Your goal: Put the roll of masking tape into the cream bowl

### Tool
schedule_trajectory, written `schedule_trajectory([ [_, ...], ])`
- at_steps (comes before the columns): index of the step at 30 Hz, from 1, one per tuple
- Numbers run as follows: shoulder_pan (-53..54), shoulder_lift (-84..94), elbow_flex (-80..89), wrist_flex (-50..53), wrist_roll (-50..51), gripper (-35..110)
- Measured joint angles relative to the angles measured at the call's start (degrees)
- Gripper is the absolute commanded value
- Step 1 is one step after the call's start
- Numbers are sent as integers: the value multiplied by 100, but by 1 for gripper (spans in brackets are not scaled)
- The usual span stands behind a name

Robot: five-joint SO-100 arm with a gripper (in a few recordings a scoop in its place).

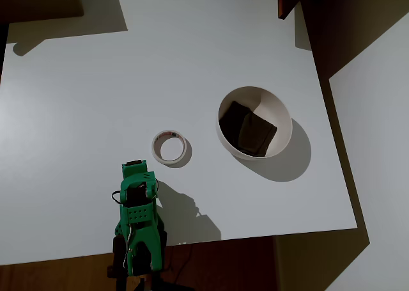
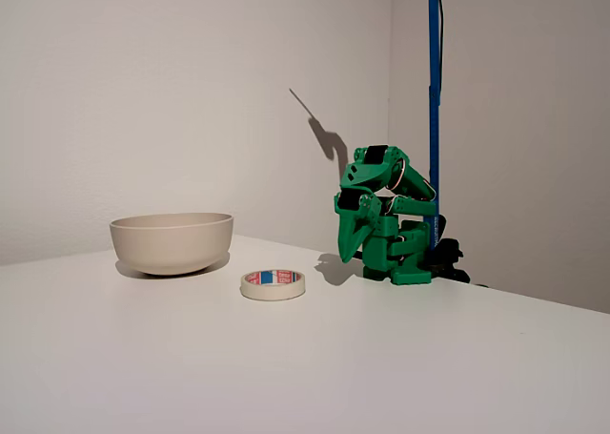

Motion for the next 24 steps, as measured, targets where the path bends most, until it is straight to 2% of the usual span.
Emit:
schedule_trajectory([
  [14, 79, 0, 0, 0, 290, -8],
  [24, 519, 0, 0, 0, 396, -8],
])
